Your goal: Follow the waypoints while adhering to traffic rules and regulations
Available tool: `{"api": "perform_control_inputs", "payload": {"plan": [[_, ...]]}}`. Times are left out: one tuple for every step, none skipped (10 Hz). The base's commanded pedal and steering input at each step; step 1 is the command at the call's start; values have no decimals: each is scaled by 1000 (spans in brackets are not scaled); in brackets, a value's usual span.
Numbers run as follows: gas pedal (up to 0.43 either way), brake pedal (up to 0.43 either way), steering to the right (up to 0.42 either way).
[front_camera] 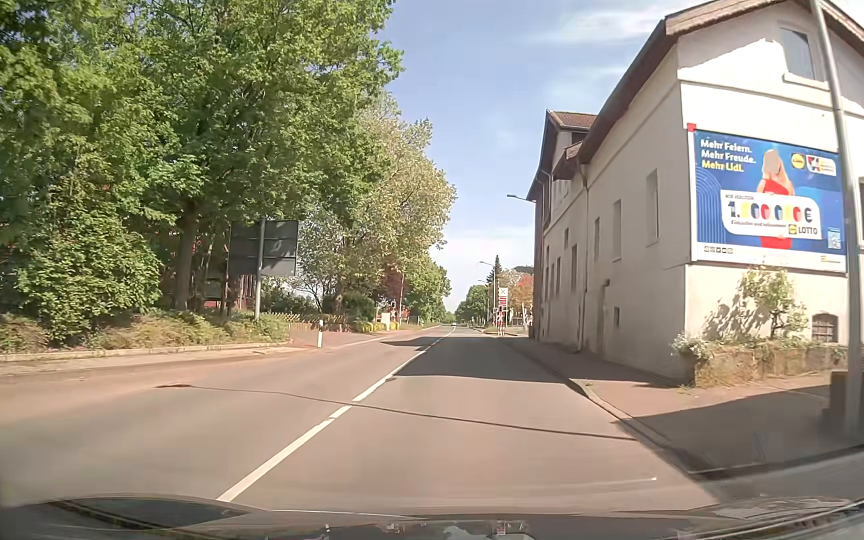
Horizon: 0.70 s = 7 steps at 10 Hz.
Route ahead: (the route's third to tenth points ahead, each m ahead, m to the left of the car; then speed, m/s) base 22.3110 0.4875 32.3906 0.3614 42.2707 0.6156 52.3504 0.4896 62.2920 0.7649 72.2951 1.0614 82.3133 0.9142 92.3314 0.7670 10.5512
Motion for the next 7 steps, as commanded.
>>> {"api": "perform_control_inputs", "payload": {"plan": [[67, 0, 2], [67, 0, 2], [67, 0, 2], [67, 0, 2], [67, 0, 2], [67, 0, 2], [67, 0, 2]]}}
